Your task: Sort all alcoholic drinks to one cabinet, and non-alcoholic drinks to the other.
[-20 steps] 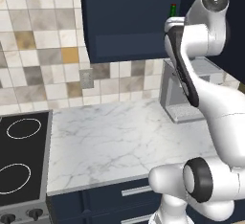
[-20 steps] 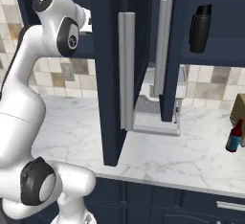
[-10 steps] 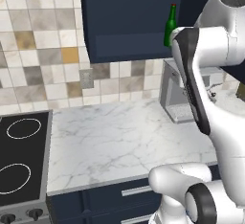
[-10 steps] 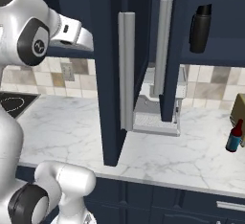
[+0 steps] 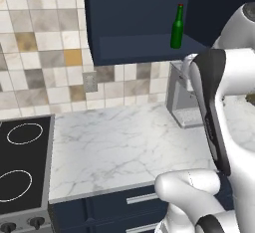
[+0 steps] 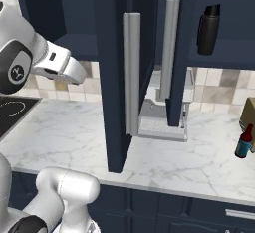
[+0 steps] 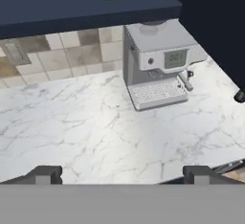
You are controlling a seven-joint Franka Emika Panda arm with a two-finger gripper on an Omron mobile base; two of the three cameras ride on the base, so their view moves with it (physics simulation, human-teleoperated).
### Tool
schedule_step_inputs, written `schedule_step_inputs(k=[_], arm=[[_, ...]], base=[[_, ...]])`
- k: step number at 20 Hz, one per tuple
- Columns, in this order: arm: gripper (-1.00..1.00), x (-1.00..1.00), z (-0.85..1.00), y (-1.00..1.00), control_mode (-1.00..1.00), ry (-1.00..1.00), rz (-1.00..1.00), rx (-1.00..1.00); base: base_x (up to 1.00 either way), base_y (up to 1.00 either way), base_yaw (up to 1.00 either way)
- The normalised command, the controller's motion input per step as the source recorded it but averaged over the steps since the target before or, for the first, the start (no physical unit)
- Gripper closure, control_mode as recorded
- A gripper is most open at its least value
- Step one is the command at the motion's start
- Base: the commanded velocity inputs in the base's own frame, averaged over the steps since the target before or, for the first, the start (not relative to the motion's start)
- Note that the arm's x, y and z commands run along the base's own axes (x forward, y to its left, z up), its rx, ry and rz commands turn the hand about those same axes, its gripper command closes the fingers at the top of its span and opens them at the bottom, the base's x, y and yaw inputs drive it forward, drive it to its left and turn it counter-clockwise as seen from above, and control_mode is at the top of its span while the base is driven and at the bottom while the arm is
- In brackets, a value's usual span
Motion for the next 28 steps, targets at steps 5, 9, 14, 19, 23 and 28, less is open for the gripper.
schedule_step_inputs(k=[5, 9, 14, 19, 23, 28], arm=[[-1.0, -0.22, -0.45, 0.04, -1.0, 0.17, 0.03, 0.07], [-1.0, -0.13, -0.21, 0.08, -1.0, 0.16, 0.01, 0.03], [-1.0, -0.12, -0.21, 0.1, -1.0, 0.14, 0.0, 0.01], [-1.0, -0.03, -0.11, 0.01, -1.0, 0.01, 0.0, 0.0], [-1.0, -0.08, -0.07, 0.06, 1.0, 0.0, 0.0, 0.0], [-1.0, 0.0, 0.0, 0.0, 1.0, 0.0, 0.0, 0.0]], base=[[0.0, 0.0, 0.0], [0.0, 0.0, 0.0], [0.0, 0.0, 0.0], [0.0, 0.0, 0.0], [-0.4, 0.0, 0.0], [-1.0, -0.06, 0.0]])
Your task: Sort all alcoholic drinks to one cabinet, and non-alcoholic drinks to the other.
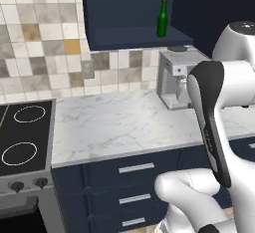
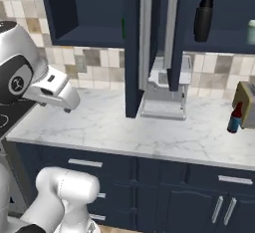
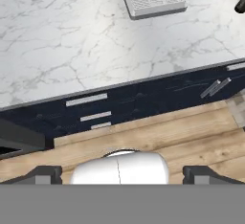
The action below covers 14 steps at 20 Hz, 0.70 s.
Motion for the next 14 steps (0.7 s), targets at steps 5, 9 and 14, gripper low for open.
schedule_step_inputs(k=[5, 9, 14], arm=[[-1.0, 0.0, 0.0, 0.0, 1.0, 0.0, 0.0, 0.0], [-1.0, 0.0, 0.0, 0.0, 1.0, 0.0, 0.0, 0.0], [-1.0, 0.0, 0.0, 0.0, 1.0, 0.0, 0.0, 0.0]], base=[[-1.0, -0.11, 0.0], [-0.69, -0.34, 0.0], [-0.14, -0.71, 0.0]])
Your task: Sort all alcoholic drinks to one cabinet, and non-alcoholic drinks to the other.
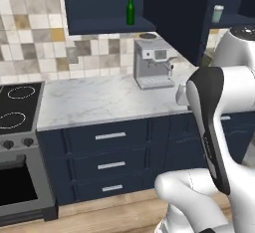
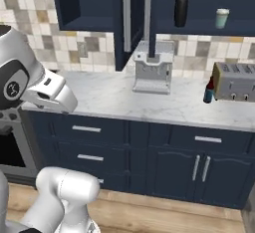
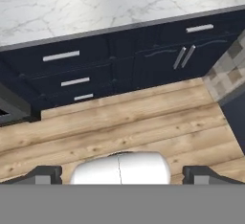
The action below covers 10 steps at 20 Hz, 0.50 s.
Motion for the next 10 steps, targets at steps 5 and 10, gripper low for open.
schedule_step_inputs(k=[5, 10], arm=[[-1.0, 0.0, 0.0, 0.0, 1.0, 0.0, 0.0, 0.0], [-1.0, 0.0, 0.0, 0.0, 1.0, 0.0, 0.0, 0.0]], base=[[0.0, -0.99, 0.0], [0.0, -1.0, 0.0]])
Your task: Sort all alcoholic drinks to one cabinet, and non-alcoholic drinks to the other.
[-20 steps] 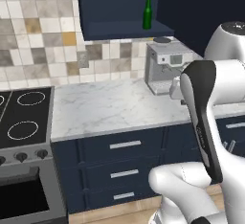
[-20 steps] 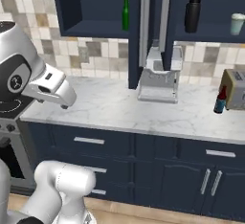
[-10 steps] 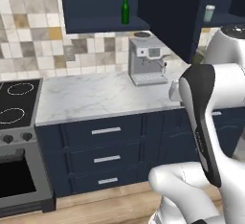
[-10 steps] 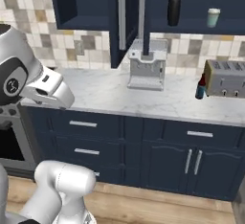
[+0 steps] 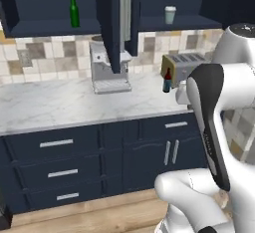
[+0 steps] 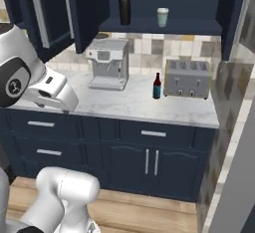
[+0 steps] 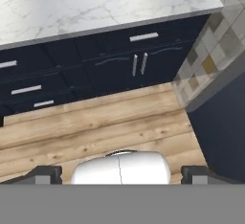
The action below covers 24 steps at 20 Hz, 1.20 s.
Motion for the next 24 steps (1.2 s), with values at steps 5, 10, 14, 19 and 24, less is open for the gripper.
schedule_step_inputs(k=[5, 10, 14, 19, 24], arm=[[-1.0, 0.0, 0.0, 0.0, 1.0, 0.0, 0.0, 0.0], [-1.0, 0.0, 0.0, 0.0, 1.0, 0.0, 0.0, 0.0], [-1.0, 0.0, 0.0, 0.0, 1.0, 0.0, 0.0, 0.0], [-1.0, 0.0, 0.0, 0.0, 1.0, 0.0, 0.0, 0.0], [-1.0, 0.0, 0.0, 0.0, 1.0, 0.0, 0.0, 0.0]], base=[[0.1, -0.66, 0.0], [0.39, -0.24, 0.0], [0.59, -0.05, 0.0], [0.73, -0.17, 0.0], [0.67, -0.32, 0.0]])
